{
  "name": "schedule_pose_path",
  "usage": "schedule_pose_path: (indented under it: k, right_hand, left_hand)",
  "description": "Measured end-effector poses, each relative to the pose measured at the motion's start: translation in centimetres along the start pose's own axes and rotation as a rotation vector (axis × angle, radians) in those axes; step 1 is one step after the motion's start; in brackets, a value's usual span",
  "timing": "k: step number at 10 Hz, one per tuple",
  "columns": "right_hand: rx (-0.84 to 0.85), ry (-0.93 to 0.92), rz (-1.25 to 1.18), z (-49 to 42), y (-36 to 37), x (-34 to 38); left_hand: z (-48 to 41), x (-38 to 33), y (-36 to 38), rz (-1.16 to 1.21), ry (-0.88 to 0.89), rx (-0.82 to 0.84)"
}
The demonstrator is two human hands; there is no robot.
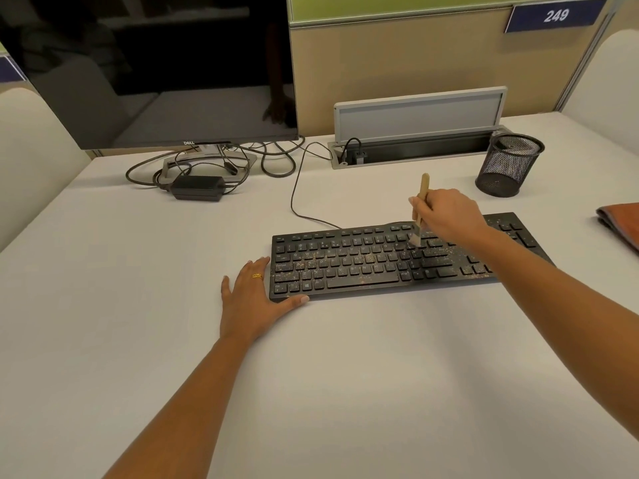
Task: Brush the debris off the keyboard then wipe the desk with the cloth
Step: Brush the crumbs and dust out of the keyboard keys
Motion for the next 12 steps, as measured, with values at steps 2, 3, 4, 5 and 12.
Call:
schedule_pose_path:
  k: [2, 3, 4, 5, 12]
  right_hand:
    - [-0.040, 0.062, 0.052, 0.1, -0.1, -1.4]
    - [-0.013, 0.082, 0.026, 0.0, -0.1, -1.4]
    - [-0.064, 0.085, -0.011, -0.1, -0.8, -1.5]
    - [-0.067, 0.096, 0.039, 0.3, -0.4, -1.8]
    - [-0.038, 0.083, 0.056, 0.1, 0.5, -0.2]
  left_hand:
    - [0.0, 0.1, 0.1, 0.002, -0.002, 0.003]
    - [0.0, 0.1, 0.1, 0.005, -0.003, 0.003]
    - [0.0, 0.1, 0.1, 0.004, -0.006, 0.005]
    - [0.0, 0.1, 0.1, 0.005, 0.000, 0.003]
    - [-0.1, 0.0, 0.0, 0.002, 0.005, -0.003]
Point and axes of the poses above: each hand's wrist, its own z-axis away from the middle knuckle, its own y-axis out of the palm, x = y × z, the point moved 10 cm from there along -z, towards the middle knuckle, and after that the axes turned 3 degrees about -z, right-handed, at the moved point
